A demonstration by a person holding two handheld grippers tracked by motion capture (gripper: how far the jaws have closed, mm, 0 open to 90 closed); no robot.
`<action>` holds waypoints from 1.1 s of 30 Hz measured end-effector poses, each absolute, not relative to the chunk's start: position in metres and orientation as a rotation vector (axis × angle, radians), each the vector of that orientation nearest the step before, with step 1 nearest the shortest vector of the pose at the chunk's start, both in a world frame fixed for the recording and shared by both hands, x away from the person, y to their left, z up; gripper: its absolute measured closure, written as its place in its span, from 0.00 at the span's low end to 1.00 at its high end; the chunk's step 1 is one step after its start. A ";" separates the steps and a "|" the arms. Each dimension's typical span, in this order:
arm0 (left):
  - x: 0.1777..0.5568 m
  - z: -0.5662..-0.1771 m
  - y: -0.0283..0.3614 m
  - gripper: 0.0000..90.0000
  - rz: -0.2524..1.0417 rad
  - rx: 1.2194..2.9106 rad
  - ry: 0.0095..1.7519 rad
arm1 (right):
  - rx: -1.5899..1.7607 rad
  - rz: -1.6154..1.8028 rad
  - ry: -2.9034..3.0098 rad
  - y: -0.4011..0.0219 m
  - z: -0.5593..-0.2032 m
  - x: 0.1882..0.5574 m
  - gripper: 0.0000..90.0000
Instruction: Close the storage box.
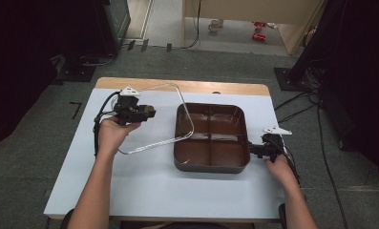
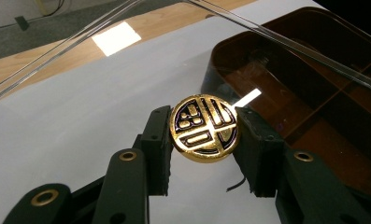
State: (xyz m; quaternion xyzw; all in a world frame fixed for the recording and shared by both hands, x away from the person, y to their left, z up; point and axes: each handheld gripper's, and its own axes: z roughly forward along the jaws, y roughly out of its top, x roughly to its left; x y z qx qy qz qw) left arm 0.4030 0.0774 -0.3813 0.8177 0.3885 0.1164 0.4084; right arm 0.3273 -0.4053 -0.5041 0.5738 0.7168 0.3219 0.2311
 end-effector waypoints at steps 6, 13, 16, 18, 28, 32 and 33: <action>0.403 -0.382 0.062 0.66 0.276 2.072 0.949 | 1.577 0.885 1.972 -0.405 -0.504 0.327 0.15; 0.401 -0.381 0.040 0.66 0.255 2.084 0.900 | 1.576 0.884 1.972 -0.405 -0.504 0.327 0.15; 0.401 -0.382 0.029 0.66 0.249 2.104 0.881 | 1.578 0.883 1.972 -0.405 -0.504 0.327 0.15; 0.401 -0.383 0.024 0.66 0.240 2.108 0.871 | 1.575 0.884 1.972 -0.405 -0.504 0.327 0.15; 0.399 -0.384 -0.008 0.66 0.200 2.111 0.808 | 1.578 0.884 1.971 -0.405 -0.504 0.327 0.15; 0.398 -0.387 -0.021 0.66 0.198 2.132 0.792 | 1.578 0.884 1.971 -0.405 -0.504 0.327 0.15; 0.397 -0.387 -0.024 0.66 0.196 2.134 0.788 | 1.579 0.885 1.971 -0.405 -0.504 0.327 0.15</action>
